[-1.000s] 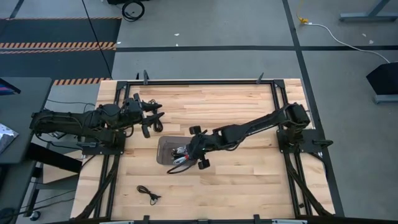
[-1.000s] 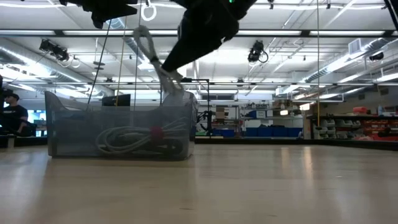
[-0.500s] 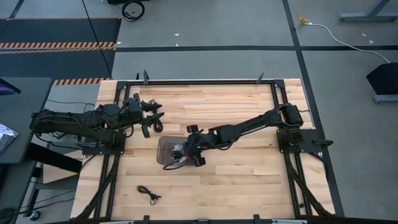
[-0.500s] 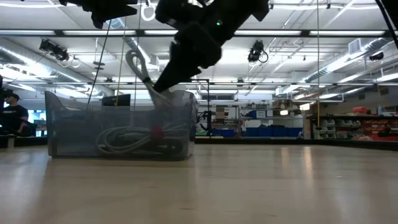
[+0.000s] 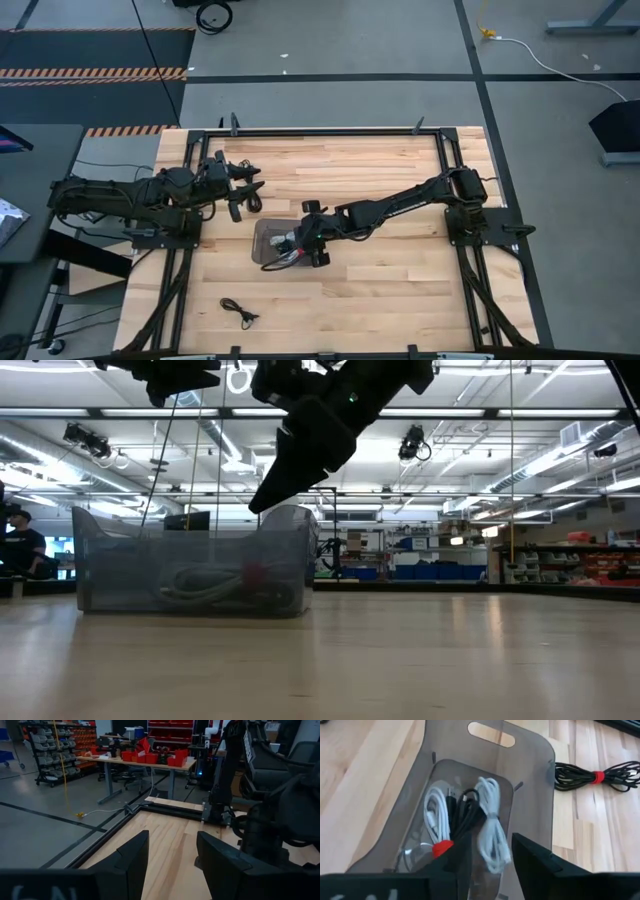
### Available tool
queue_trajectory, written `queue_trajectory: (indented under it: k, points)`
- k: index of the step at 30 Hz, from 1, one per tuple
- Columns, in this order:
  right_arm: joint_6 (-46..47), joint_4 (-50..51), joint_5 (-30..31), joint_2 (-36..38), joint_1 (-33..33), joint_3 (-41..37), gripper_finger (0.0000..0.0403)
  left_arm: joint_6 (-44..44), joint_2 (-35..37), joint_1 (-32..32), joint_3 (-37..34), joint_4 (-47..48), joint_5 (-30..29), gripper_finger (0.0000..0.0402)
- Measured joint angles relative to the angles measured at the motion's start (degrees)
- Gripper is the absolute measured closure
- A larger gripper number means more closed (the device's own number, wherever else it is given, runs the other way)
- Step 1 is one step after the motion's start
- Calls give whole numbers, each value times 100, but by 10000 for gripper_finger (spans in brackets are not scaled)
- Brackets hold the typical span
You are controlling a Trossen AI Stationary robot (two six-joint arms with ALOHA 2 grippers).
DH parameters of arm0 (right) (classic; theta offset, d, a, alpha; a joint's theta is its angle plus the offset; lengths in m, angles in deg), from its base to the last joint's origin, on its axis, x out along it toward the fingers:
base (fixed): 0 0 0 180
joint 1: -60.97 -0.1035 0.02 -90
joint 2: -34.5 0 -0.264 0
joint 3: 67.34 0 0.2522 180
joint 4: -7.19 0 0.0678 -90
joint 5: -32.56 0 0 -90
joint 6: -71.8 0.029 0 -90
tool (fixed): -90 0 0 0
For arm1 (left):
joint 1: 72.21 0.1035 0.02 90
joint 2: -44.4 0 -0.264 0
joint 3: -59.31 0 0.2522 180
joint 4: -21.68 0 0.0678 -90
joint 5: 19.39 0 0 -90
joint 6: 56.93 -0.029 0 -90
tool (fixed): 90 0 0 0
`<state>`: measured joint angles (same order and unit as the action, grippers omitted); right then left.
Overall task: Pick and place USB-C Cables
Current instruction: Put the top black USB cable into the black bin
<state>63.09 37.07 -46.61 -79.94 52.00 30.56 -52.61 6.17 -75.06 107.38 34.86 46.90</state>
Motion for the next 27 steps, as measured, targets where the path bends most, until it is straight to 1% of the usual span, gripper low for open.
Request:
queue_trajectory:
  k: [5, 9, 11, 13, 17, 19, 21, 23, 27]
  points:
    - [213, -83, 0, 0, 0, 0, 256, 2, 1, -2, 0, -7, 0, 228]
    - [314, -529, 7, 0, -34, 0, 257, -25, 2, -2, 0, -26, -3, 228]
    - [271, -771, 58, 22, -74, 0, 257, 1, 2, -2, 0, 73, -101, 228]
    - [268, -1052, 136, 62, -116, 1, 257, 169, 2, -2, 0, 396, -474, 228]
    - [262, -1352, 151, 249, -225, 7, 258, 811, 0, 43, 0, 1504, -1887, 228]
    - [260, -1400, 151, 360, -300, 7, 258, 1282, 2, 132, 0, 1993, -2373, 228]
    - [258, -1404, 153, 471, -370, 7, 258, 1621, 0, 314, 0, 2257, -2509, 228]
    - [257, -1397, 166, 564, -437, 7, 258, 1666, 0, 544, 0, 2354, -2462, 228]
    - [220, -1353, 168, 756, -557, 7, 258, 949, -207, 951, 2, 2596, -2273, 228]
